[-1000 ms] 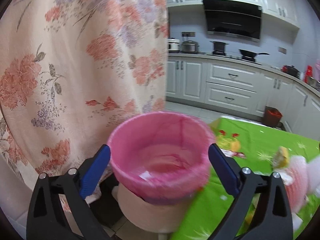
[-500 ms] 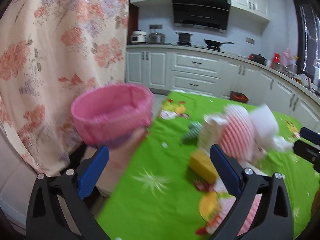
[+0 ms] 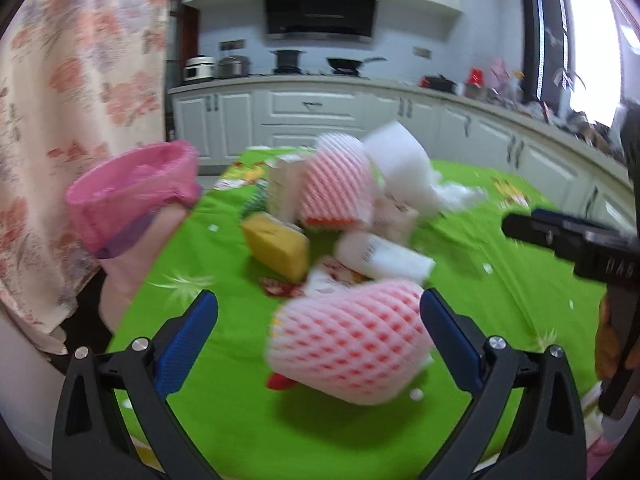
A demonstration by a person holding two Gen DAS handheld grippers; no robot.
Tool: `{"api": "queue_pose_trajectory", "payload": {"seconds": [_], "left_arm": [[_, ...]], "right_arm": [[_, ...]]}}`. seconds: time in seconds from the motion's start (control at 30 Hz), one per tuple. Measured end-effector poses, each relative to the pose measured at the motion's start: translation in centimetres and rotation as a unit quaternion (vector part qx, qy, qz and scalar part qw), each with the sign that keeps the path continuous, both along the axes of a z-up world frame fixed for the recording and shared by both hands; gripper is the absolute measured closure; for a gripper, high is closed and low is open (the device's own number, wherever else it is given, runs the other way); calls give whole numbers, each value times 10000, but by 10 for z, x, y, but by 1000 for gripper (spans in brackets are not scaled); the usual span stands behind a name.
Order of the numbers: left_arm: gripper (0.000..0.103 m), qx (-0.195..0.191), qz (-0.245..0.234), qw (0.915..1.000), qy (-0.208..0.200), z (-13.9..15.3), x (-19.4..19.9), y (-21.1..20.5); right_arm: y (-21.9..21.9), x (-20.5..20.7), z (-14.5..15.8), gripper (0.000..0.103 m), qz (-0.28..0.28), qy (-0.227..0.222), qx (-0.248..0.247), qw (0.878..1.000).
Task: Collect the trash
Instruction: 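Grasp a pink foam fruit net with the left tool while the right tool grasps a white paper roll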
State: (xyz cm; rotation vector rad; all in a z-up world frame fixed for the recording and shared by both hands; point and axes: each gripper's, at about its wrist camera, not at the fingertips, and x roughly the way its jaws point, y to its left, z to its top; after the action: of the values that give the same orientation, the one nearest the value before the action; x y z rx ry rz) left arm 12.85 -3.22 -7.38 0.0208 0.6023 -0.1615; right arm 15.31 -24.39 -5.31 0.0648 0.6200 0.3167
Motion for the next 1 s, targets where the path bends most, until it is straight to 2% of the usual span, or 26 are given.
{"api": "queue_pose_trajectory", "payload": {"seconds": [0.17,0.23,0.43,0.47,0.5,0.53,0.73,0.83,1.0], "left_arm": [[5,228,-207,9994,175,-22,10,-22],[12,272,-248,9991,222,-28,13,-27],[48,349,-413,9981,295,-39,21,-27],[65,343,-435,9980,292,-39,22,-25],[76,335,-459,9980,280,-39,23,-24],[79,345,-472,9980,239,-38,23,-22],[82,468,-212,9987,-65,-22,29,-2],[82,352,-41,9994,-26,-17,38,14],[82,212,117,9997,34,-13,47,33]], "right_arm": [[-7,-2,-5,22,-144,96,31,9998],[-7,-1,-6,22,-168,145,31,9997],[-4,11,-19,22,-159,326,10,9993],[-1,14,-21,22,-126,355,-12,9993],[2,18,-24,22,-89,389,-47,9992],[5,20,-25,22,-58,412,-72,9991],[33,46,-39,22,298,596,-349,9972],[49,59,-44,22,494,656,-511,9953],[76,82,-54,28,780,800,-754,9909]]}}
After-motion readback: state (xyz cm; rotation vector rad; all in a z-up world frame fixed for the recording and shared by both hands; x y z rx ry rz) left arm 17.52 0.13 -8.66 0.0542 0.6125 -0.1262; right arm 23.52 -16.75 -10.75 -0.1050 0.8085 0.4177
